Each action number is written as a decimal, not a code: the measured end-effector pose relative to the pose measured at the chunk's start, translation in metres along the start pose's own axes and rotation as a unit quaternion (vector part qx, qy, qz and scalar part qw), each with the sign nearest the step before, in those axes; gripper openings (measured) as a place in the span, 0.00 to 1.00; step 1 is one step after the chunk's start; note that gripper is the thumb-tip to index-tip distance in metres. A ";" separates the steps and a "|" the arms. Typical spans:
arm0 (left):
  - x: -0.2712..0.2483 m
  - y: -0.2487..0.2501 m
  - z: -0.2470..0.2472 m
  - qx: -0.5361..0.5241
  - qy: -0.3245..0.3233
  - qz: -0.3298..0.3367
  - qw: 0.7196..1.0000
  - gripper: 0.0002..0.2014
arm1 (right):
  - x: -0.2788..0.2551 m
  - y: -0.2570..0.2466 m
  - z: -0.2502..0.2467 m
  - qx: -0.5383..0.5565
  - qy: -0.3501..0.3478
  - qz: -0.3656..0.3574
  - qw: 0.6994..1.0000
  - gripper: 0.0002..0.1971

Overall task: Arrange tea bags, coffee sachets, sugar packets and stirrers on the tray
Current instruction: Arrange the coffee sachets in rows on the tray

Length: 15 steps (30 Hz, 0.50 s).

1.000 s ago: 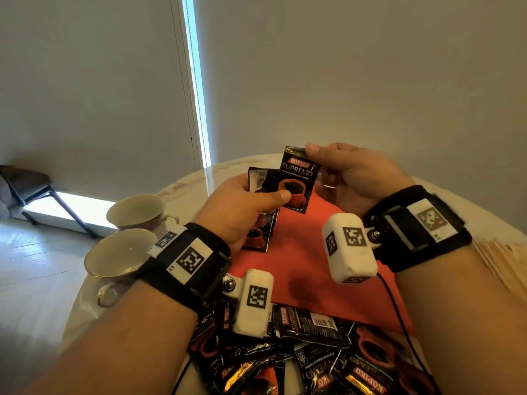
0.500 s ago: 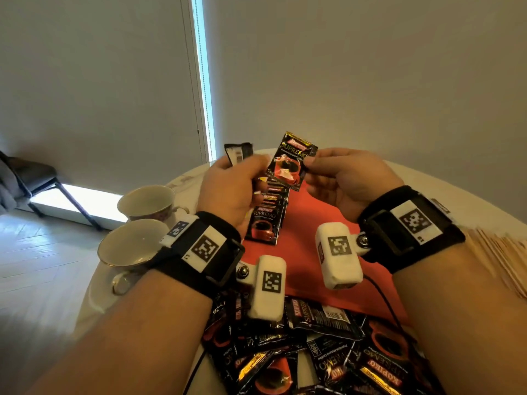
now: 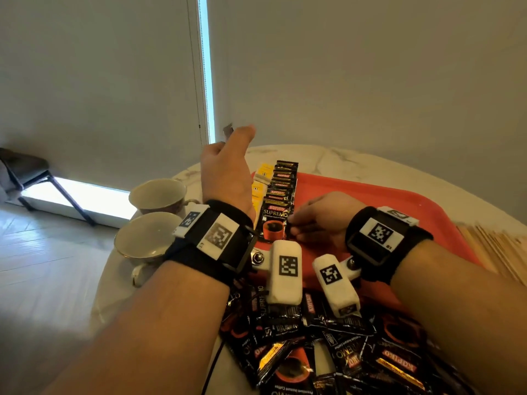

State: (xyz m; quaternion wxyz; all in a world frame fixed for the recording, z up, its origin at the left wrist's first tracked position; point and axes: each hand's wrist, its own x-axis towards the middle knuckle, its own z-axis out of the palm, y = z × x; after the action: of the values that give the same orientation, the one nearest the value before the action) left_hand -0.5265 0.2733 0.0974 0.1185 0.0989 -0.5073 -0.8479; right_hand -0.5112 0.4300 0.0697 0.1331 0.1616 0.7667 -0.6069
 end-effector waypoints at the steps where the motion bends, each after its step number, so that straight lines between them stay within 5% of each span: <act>1: -0.001 0.001 0.000 -0.009 -0.005 0.003 1.000 0.21 | 0.000 0.000 0.001 -0.004 0.002 0.002 1.000 0.03; 8: 0.002 0.001 0.001 0.047 -0.015 0.041 0.998 0.06 | 0.001 -0.003 0.002 -0.017 0.005 0.013 1.000 0.02; 15: 0.005 -0.019 -0.001 0.088 -0.081 0.042 0.992 0.15 | -0.004 -0.012 -0.010 0.056 0.028 -0.047 0.997 0.09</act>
State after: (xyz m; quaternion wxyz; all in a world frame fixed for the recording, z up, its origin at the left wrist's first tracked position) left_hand -0.5331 0.2791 0.0797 0.1032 0.0184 -0.5919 -0.7992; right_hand -0.5125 0.4369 0.0845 0.0736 0.1493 0.7414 -0.6501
